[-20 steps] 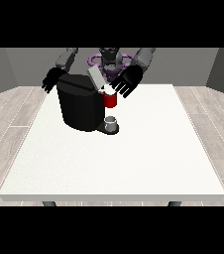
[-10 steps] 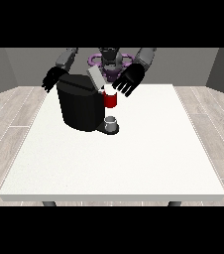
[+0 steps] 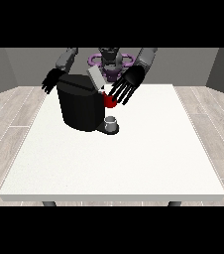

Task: Insert the coffee pod into the coffee machine and close the lid

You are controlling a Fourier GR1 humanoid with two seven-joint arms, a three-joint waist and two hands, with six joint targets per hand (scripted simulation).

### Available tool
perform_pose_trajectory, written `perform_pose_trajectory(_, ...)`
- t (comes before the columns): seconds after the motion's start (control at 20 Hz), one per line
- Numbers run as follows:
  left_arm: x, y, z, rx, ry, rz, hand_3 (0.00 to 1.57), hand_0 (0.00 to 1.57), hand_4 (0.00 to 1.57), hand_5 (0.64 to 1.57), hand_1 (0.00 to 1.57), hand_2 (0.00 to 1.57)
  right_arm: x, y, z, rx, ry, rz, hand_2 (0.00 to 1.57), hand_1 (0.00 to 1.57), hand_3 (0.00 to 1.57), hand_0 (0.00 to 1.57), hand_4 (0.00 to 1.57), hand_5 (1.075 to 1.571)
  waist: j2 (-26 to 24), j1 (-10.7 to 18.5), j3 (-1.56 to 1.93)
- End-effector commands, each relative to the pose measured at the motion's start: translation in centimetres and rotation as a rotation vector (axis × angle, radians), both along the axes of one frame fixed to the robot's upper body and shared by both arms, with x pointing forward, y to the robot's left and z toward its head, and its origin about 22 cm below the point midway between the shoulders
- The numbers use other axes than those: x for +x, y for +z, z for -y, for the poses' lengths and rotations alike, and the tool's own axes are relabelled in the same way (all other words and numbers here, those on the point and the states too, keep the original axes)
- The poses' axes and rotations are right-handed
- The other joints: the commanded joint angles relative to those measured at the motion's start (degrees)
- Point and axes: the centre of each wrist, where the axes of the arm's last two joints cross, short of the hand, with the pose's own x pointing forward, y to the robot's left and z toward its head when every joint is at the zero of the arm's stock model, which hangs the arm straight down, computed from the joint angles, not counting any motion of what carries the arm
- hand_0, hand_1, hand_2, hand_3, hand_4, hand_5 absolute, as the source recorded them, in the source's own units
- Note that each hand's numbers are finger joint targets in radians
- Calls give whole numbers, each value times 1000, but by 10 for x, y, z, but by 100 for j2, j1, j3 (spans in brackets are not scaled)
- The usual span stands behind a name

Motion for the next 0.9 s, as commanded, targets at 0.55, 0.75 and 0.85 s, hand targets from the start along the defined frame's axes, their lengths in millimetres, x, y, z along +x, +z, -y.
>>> perform_pose_trajectory(0.55,-2,-2,9,14,-44,-9,0,0,0,1571,0,0,-10,-36,-3,-21,-74,-63,0,0,0,0,416,1571,-371,407,-9)
perform_pose_trajectory(0.75,-6,-59,22,-123,-38,-130,0,0,0,1571,0,0,-22,-49,37,46,-97,-153,0,0,0,0,381,1571,-979,580,-7)
perform_pose_trajectory(0.85,-7,-70,25,-269,-78,-176,0,0,0,1571,0,0,-26,-59,27,35,-159,-197,0,0,0,0,383,1571,-1264,925,-9)
